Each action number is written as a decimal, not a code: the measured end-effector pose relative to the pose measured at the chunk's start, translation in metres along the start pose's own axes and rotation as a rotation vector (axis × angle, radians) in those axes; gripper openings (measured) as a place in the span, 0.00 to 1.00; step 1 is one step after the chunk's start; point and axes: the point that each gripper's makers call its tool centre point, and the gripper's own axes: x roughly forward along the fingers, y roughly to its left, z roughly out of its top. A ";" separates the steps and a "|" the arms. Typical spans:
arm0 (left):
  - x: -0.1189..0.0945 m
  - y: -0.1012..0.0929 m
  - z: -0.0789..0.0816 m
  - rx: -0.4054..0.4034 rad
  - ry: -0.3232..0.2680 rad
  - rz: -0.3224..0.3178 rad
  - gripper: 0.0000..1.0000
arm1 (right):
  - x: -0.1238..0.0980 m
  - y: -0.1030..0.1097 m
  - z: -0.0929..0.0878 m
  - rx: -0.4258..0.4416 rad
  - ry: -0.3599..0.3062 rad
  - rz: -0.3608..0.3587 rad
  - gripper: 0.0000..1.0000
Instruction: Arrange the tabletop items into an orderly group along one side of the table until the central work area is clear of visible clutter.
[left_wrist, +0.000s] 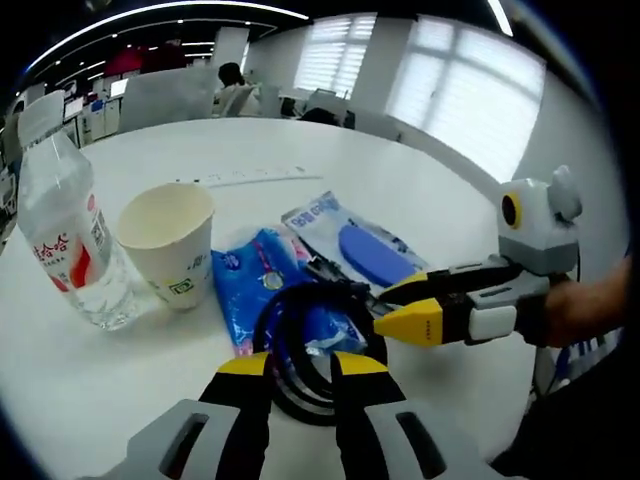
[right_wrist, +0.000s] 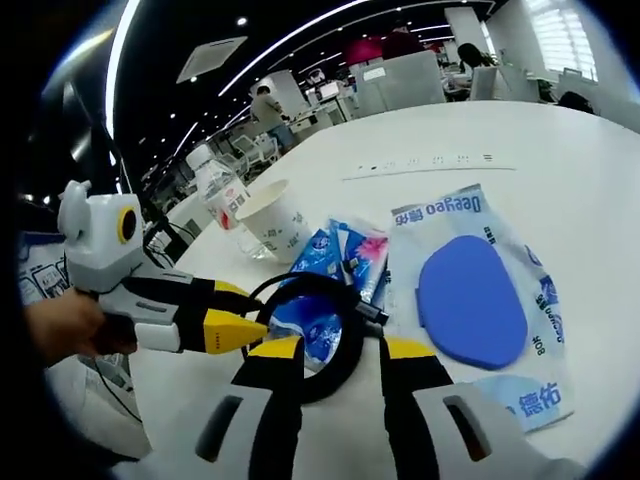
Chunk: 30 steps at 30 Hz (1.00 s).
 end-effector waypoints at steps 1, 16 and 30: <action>0.001 -0.001 -0.001 0.000 0.003 -0.002 0.21 | 0.002 0.000 0.000 -0.008 0.006 -0.002 0.23; 0.007 0.003 -0.006 0.017 0.017 0.005 0.19 | 0.013 -0.002 -0.009 -0.049 0.039 -0.011 0.20; 0.010 0.007 -0.009 0.026 0.030 0.002 0.14 | 0.024 -0.004 -0.012 -0.029 0.056 -0.017 0.13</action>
